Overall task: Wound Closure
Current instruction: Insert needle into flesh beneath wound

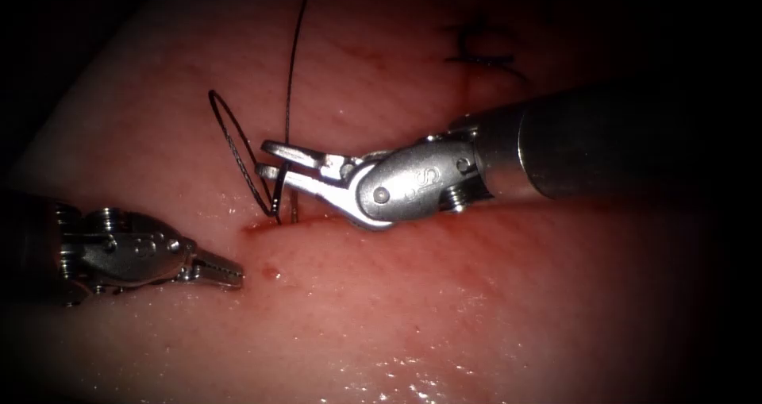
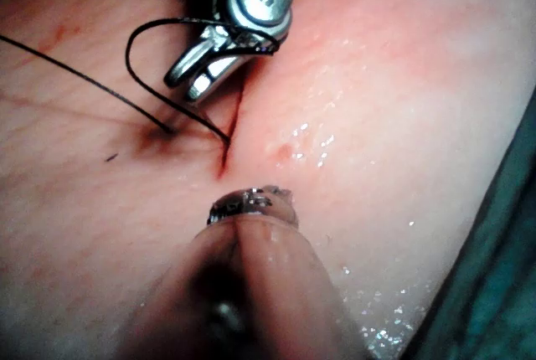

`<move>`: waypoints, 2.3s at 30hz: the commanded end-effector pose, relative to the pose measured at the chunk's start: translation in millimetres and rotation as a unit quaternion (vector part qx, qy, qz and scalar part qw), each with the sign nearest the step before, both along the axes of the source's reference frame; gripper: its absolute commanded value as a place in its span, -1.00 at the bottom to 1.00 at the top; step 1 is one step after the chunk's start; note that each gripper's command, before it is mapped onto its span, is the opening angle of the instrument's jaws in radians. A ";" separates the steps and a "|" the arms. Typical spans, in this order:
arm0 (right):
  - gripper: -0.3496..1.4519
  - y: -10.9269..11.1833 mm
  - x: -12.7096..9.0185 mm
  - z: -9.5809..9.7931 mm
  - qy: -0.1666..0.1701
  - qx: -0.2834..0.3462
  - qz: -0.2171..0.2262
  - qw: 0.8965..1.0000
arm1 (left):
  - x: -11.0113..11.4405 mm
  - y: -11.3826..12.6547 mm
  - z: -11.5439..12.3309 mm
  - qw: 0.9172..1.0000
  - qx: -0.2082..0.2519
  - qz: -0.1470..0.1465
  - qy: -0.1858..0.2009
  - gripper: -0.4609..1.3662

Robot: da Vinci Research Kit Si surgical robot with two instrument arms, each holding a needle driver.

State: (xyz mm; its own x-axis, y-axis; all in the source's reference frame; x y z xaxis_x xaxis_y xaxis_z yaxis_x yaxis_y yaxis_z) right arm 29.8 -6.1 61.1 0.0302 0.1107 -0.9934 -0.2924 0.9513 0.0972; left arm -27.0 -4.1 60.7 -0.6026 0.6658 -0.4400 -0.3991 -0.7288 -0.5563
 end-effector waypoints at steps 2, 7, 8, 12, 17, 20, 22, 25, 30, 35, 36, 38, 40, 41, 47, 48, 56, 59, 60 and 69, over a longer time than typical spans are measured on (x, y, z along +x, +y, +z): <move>-1.00 0.1 0.3 0.2 -0.004 0.000 0.002 1.000 | -0.2 -0.2 -1.0 1.000 -0.006 -0.003 -0.004 -0.88; -1.00 0.1 1.2 0.4 -0.027 0.004 0.000 1.000 | -1.2 -1.4 -3.3 1.000 -0.021 -0.006 -0.008 -0.88; -1.00 0.1 1.3 0.4 -0.032 0.005 0.001 0.999 | -1.3 -1.6 -3.6 1.000 -0.021 -0.008 -0.010 -0.88; -1.00 0.2 1.8 0.4 -0.047 0.009 0.006 0.999 | -1.7 -2.1 -4.3 0.999 -0.025 -0.011 -0.020 -0.88; -1.00 0.6 2.4 0.5 -0.056 0.011 0.011 0.998 | -2.2 -2.2 -3.7 0.999 -0.027 -0.017 -0.027 -0.88; -1.00 0.8 2.7 0.4 -0.058 0.012 0.014 0.998 | -2.8 -2.3 -2.8 0.999 -0.026 -0.016 -0.031 -0.88; -1.00 1.0 2.8 0.3 -0.059 0.013 0.016 0.998 | -3.1 -2.3 -2.3 0.999 -0.027 -0.016 -0.032 -0.88; -1.00 1.3 2.9 0.2 -0.063 0.015 0.020 0.998 | -3.4 -2.2 -1.7 0.999 -0.028 -0.014 -0.035 -0.88; -1.00 1.5 2.8 0.1 -0.075 0.018 0.035 0.996 | -3.9 -2.6 -1.0 0.999 -0.026 -0.017 -0.041 -0.88; -1.00 1.6 2.8 0.0 -0.094 0.027 0.052 0.994 | -4.1 -3.2 -0.3 0.999 -0.022 -0.018 -0.045 -0.88; -1.00 1.6 2.9 -0.1 -0.096 0.037 0.057 0.993 | -4.1 -3.4 -0.1 0.999 -0.021 -0.020 -0.044 -0.88; -1.00 1.5 2.9 -0.1 -0.105 0.051 0.067 0.991 | -4.1 -3.5 0.2 0.999 -0.019 -0.021 -0.045 -0.88; -1.00 1.3 3.0 -0.3 -0.120 0.074 0.085 0.986 | -4.0 -3.6 0.6 0.999 -0.018 -0.022 -0.045 -0.88; -1.00 1.3 3.0 -0.3 -0.125 0.081 0.091 0.985 | -4.0 -3.6 0.8 0.999 -0.018 -0.022 -0.044 -0.88; -1.00 1.0 3.1 -0.9 -0.154 0.104 0.121 0.975 | -3.7 -3.7 1.3 0.999 -0.017 -0.023 -0.044 -0.88; -1.00 1.0 3.2 -1.1 -0.156 0.113 0.130 0.973 | -3.7 -3.7 1.3 0.999 -0.017 -0.023 -0.044 -0.88; -1.00 1.4 3.0 -1.5 -0.159 0.133 0.151 0.966 | -3.6 -4.2 1.4 0.999 -0.016 -0.025 -0.043 -0.88; -1.00 1.6 3.0 -1.6 -0.158 0.139 0.155 0.965 | -3.7 -4.3 1.6 0.999 -0.017 -0.024 -0.042 -0.88; -1.00 1.8 2.9 -1.6 -0.157 0.142 0.156 0.965 | -3.7 -4.4 1.7 0.999 -0.017 -0.024 -0.042 -0.88; -1.00 2.2 2.9 -1.6 -0.149 0.157 0.156 0.964 | -3.7 -4.7 2.5 0.999 -0.016 -0.029 -0.042 -0.88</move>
